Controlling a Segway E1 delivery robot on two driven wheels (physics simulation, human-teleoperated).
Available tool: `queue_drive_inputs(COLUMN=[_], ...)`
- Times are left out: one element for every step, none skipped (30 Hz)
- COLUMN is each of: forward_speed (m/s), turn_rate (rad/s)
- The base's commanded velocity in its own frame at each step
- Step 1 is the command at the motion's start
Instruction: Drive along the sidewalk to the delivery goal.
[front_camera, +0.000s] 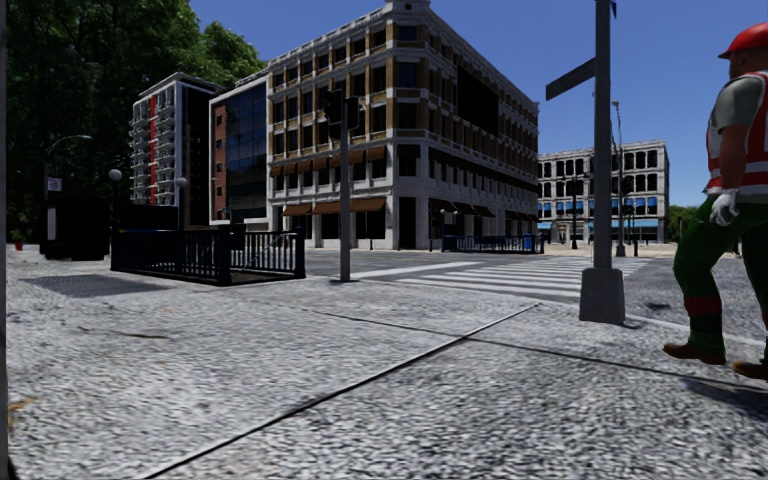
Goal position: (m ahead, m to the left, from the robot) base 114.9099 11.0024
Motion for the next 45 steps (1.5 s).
queue_drive_inputs(forward_speed=[1.32, 1.32, 1.32, 1.31, 1.31, 1.31, 1.31, 1.31, 1.31, 1.31, 1.31, 1.31, 1.31, 1.31, 1.31, 1.31, 1.31, 1.31, 1.31, 1.31, 1.31, 1.31, 1.30, 1.30, 1.24, 1.19, 1.16, 1.16, 1.16, 1.16, 1.16, 1.16, 1.15, 1.15, 1.15, 1.15, 1.15, 1.15, 1.15, 1.15, 1.15, 1.15, 1.15, 1.15, 1.15], turn_rate=[0.00, 0.00, 0.00, 0.00, 0.00, 0.00, 0.00, 0.00, 0.00, 0.00, 0.00, 0.00, 0.00, 0.00, 0.00, 0.00, 0.00, 0.04, 0.04, 0.09, 0.18, 0.24, 0.27, 0.27, 0.28, 0.28, 0.28, 0.28, 0.28, 0.28, 0.28, 0.28, 0.28, 0.28, 0.28, 0.28, 0.28, 0.29, 0.32, 0.32, 0.33, 0.34, 0.34, 0.34, 0.36])
